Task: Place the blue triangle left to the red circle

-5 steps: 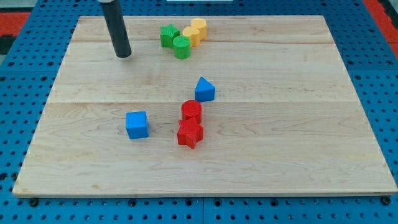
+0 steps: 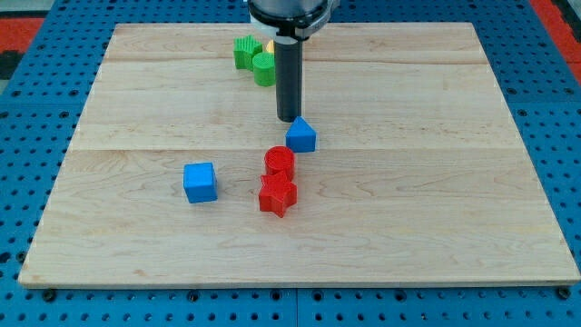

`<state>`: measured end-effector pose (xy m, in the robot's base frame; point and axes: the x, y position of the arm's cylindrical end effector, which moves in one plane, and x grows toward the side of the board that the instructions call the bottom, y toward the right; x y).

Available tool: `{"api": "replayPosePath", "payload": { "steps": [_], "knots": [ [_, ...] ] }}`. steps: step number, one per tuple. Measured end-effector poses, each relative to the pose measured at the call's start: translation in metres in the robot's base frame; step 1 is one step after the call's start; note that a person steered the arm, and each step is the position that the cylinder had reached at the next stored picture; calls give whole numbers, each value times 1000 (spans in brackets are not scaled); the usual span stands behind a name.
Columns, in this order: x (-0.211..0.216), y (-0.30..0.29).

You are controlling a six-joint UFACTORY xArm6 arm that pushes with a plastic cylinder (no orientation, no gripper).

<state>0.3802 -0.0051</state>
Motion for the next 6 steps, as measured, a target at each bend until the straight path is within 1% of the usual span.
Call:
{"api": "replayPosePath", "payload": {
  "steps": [1, 2, 3, 4, 5, 6],
  "knots": [
    [8, 36],
    [41, 50],
    [37, 11],
    [12, 20],
    [60, -28],
    [71, -20]
  ]
}}
